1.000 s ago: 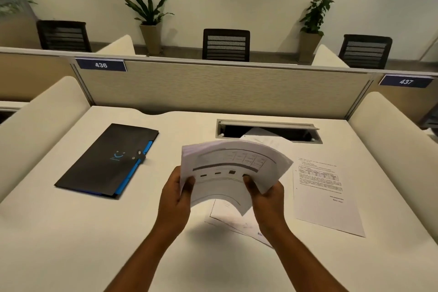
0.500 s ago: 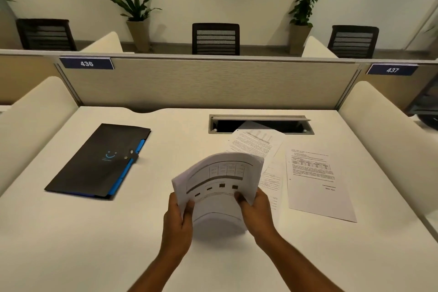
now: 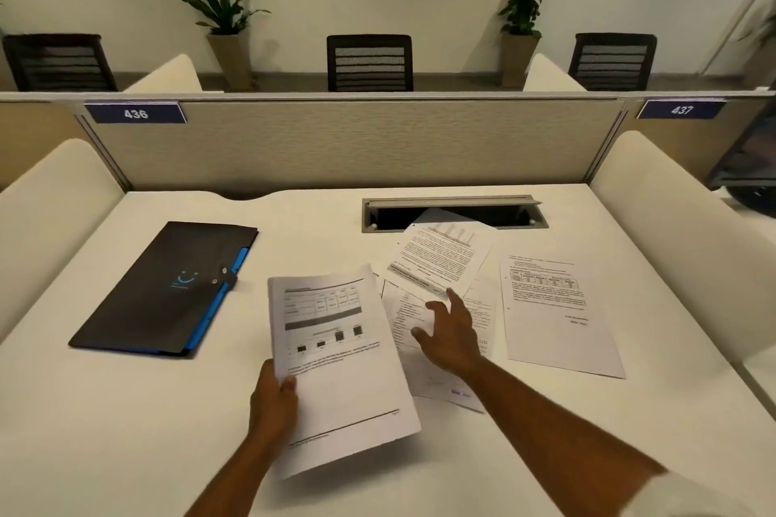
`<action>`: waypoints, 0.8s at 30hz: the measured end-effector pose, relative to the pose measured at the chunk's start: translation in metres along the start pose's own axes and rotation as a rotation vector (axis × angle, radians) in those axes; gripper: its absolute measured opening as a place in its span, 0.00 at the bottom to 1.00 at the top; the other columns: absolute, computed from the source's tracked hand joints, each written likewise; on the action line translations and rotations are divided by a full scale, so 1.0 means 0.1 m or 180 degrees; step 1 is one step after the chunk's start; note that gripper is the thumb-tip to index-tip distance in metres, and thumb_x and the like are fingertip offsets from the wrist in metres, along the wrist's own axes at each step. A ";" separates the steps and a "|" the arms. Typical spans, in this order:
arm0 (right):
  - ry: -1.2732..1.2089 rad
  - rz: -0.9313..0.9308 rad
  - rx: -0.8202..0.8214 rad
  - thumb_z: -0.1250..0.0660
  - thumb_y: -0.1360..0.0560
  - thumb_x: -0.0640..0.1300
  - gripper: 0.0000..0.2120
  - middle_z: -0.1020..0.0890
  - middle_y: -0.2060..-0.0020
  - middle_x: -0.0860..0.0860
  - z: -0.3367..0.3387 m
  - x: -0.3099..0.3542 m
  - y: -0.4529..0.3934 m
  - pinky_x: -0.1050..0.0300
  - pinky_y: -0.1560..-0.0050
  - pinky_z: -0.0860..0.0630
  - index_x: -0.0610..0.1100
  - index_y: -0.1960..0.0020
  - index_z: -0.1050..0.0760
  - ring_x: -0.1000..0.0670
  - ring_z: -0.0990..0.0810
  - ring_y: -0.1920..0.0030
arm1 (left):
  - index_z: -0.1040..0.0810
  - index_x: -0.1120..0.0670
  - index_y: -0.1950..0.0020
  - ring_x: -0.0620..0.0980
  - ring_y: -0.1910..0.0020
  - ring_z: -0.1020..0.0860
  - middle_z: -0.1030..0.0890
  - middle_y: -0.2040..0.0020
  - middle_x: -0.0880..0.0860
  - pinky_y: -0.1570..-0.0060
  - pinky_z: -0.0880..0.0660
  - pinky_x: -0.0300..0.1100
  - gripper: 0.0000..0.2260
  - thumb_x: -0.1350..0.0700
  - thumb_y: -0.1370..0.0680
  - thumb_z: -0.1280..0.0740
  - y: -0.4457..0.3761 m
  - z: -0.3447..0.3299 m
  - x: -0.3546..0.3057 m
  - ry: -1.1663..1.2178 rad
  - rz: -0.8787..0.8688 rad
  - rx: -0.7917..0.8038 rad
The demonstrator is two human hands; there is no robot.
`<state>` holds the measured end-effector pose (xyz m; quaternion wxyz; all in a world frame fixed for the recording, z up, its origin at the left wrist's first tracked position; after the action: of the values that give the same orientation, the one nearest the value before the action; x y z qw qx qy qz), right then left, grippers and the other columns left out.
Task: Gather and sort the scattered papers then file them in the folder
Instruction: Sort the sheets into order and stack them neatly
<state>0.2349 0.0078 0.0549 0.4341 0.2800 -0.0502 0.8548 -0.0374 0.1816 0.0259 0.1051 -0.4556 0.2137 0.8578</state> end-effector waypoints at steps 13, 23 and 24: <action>0.0907 0.0563 0.0131 0.46 0.19 0.61 0.32 0.47 0.18 0.52 -0.45 -0.64 0.37 0.43 0.20 0.50 0.51 0.18 0.47 0.47 0.51 0.18 | 0.32 0.55 0.30 0.58 0.37 0.26 0.25 0.34 0.56 0.35 0.29 0.53 0.17 0.61 0.18 0.40 -0.02 0.16 0.32 -0.0165 0.0146 0.0375; 0.0671 0.0078 -0.1114 0.37 0.28 0.72 0.33 0.24 0.43 0.49 -0.15 -0.67 0.70 0.48 0.45 0.24 0.47 0.37 0.26 0.46 0.25 0.43 | 0.30 0.59 0.32 0.60 0.39 0.25 0.24 0.35 0.59 0.37 0.29 0.51 0.15 0.62 0.19 0.39 0.11 0.18 0.53 -0.0447 0.0247 0.0387; 0.0753 -0.0192 -0.1011 0.37 0.31 0.75 0.38 0.24 0.42 0.48 -0.14 -0.63 0.66 0.47 0.45 0.24 0.46 0.35 0.27 0.45 0.25 0.42 | 0.30 0.59 0.32 0.60 0.39 0.25 0.24 0.35 0.59 0.37 0.29 0.51 0.15 0.62 0.19 0.39 0.10 0.17 0.51 -0.0454 0.0233 0.0407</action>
<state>0.2076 -0.0731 0.0203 0.5011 0.1070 -0.1246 0.8497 -0.0821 0.1800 -0.0055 0.1175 -0.3776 0.2765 0.8759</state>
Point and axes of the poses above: each hand's wrist, its own y-axis away from the middle knuckle, its own z-axis out of the back of the hand, x = y × z, the point moved 6 cm from there along -y, towards the middle knuckle
